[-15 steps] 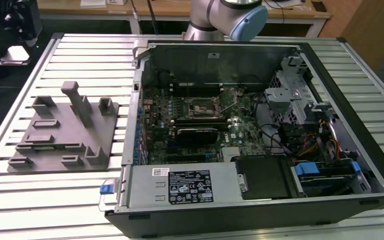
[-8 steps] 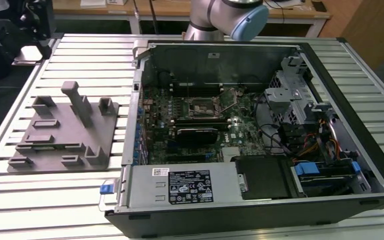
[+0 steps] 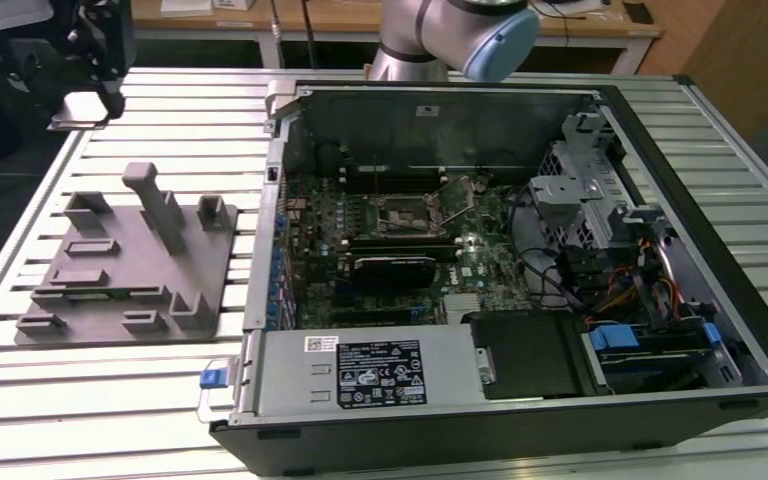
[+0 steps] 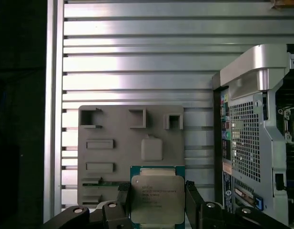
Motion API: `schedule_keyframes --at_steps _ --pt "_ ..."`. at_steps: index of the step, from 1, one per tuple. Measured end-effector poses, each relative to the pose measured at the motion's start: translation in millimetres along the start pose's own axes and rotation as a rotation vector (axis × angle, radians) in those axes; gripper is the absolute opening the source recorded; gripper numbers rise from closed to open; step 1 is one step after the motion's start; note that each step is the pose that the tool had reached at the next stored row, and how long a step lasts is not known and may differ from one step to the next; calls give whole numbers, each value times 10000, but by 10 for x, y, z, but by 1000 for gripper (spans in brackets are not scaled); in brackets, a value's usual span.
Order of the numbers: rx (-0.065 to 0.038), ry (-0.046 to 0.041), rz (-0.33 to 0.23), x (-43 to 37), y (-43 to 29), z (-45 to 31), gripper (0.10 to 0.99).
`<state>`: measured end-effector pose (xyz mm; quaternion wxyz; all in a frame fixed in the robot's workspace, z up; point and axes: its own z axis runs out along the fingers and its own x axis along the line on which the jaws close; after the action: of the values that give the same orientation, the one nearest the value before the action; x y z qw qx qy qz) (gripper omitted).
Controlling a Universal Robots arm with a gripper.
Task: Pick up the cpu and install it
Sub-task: 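Pick up the cpu and move it towards the insertion slot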
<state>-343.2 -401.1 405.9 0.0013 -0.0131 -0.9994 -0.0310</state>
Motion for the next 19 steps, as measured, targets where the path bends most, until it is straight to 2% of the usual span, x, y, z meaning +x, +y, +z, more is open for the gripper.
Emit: schedule_keyframes --at_steps 19 --pt "1 16 1 -515 14 -1 541"
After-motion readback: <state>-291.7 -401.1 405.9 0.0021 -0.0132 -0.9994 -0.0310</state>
